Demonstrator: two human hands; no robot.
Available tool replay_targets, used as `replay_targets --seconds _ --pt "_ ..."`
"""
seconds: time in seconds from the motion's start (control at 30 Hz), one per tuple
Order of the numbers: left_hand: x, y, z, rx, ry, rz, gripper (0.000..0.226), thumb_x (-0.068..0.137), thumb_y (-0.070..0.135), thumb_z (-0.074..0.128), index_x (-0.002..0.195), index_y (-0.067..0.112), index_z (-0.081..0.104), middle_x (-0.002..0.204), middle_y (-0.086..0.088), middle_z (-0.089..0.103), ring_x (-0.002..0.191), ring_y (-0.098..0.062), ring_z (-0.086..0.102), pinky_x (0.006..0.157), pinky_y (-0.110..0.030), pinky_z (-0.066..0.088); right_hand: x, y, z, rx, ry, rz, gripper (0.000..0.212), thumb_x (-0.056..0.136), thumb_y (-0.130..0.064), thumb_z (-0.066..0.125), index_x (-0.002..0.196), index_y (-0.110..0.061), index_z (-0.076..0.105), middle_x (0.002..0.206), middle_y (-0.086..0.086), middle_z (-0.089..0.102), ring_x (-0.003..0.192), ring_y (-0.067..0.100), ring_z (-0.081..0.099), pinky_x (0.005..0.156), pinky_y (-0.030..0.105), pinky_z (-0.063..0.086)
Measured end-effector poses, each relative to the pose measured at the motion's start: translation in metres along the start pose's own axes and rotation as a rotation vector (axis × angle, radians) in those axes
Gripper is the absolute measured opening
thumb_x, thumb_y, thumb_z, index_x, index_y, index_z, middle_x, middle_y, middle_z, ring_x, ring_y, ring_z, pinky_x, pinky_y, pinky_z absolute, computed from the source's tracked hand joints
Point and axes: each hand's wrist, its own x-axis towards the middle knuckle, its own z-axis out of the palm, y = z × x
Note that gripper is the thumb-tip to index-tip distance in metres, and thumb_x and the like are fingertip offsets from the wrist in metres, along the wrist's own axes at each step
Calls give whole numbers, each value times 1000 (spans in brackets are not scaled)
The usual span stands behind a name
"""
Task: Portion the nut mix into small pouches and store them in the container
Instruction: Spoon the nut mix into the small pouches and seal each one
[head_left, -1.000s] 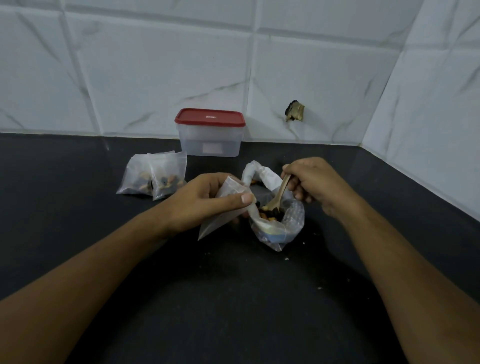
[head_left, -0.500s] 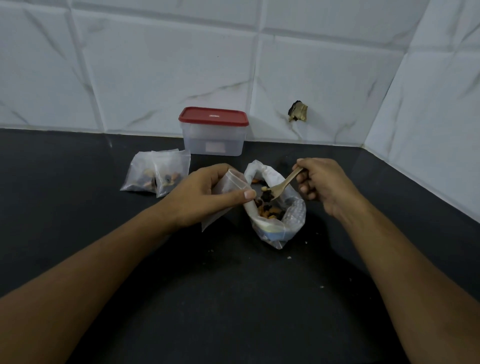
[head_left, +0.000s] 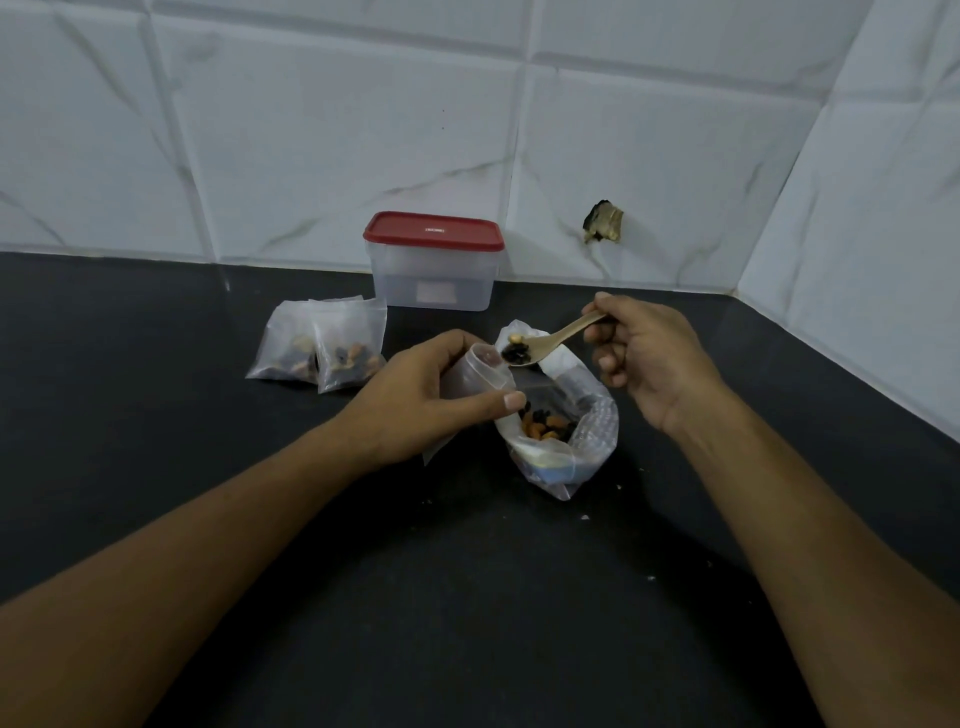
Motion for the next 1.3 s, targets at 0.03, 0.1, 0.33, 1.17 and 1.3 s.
replay_targets --seconds 0.03,0.1,0.33,1.17,1.3 --pt "0 1 1 -5 1 2 50 80 54 76 123 35 60 115 13 70 103 -1 68 91 -32 59 -2 0 2 -10 -17 -15 24 104 -26 57 90 -12 70 64 -2 64 44 8 44 42 21 29" --pt "0 1 1 -18 1 1 49 79 55 75 121 35 61 112 14 71 100 -1 68 86 -27 58 -5 1 6 -44 -60 -59 24 104 -27 58 92 -11 71 67 0 67 44 9 46 41 21 29" --pt "0 -2 3 -95 10 -22 48 82 47 79 123 29 62 114 8 72 103 -10 71 92 -43 59 -15 0 17 -170 -361 -236 8 97 -20 70 103 -15 71 83 8 73 50 13 52 42 21 35" --pt "5 -10 -1 -111 29 -99 57 75 57 81 125 39 59 120 15 69 111 -7 66 99 -44 56 -2 -1 5 37 -179 -95 13 100 -23 66 100 -11 73 71 -1 63 56 11 51 48 22 40" --pt "6 -9 -1 -96 20 -110 52 80 49 80 126 38 58 122 15 67 114 -8 64 101 -44 55 0 -1 -1 45 -106 -57 14 101 -25 65 95 -13 71 69 -1 62 54 11 51 46 22 40"
